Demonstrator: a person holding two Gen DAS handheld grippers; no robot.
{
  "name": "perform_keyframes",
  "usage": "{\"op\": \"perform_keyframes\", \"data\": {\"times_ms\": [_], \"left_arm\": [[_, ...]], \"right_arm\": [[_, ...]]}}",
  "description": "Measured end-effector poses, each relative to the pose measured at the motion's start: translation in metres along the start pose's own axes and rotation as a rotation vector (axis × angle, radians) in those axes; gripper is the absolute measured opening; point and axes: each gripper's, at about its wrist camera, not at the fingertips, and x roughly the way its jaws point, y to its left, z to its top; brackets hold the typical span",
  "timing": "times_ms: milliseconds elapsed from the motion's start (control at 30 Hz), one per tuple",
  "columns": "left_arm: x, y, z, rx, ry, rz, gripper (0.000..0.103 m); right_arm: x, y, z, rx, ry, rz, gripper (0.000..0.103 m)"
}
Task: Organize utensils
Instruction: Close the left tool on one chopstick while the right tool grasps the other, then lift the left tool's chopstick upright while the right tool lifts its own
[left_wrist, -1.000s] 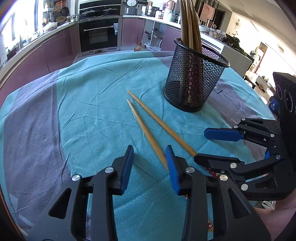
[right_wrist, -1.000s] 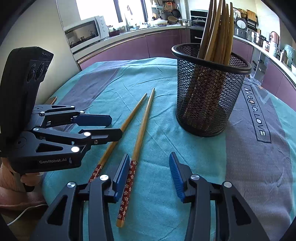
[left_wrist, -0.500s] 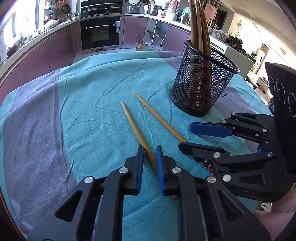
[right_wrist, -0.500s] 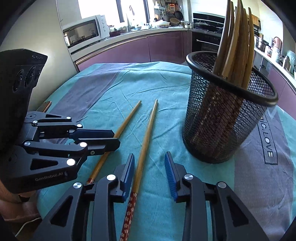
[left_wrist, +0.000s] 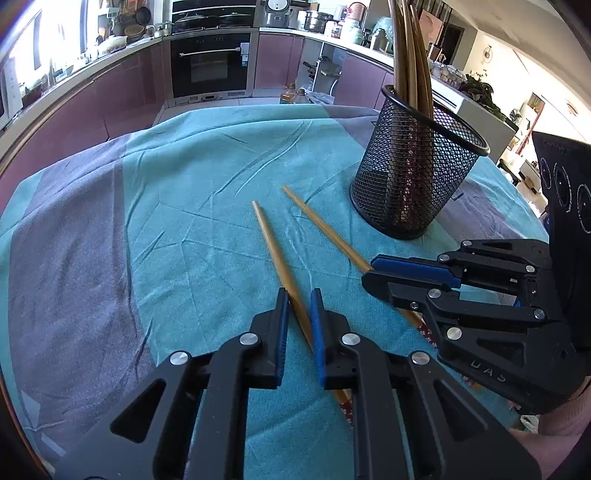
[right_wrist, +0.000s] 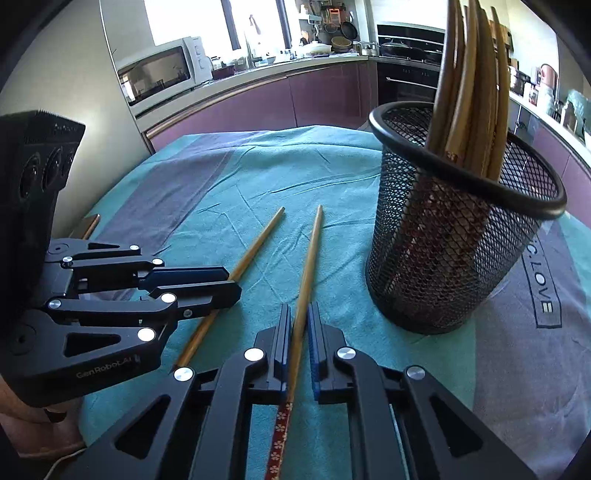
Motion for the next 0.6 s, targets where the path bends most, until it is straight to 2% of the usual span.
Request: {"op": "perform_keyframes", "data": {"times_ms": [300,600], "left_arm": [[-0.004,-0.002,-0.009,-0.022,-0.003,-0.010,0.008],[-0.004,-0.013,-0.012,0.018,0.000,0.017,0.008]], "right_arm": [[-0.017,0.001,-0.007,0.017,-0.026,0.054,0.006],[-0.008,0.004,-0.009,0.005,0.011,0.056,0.006]]}}
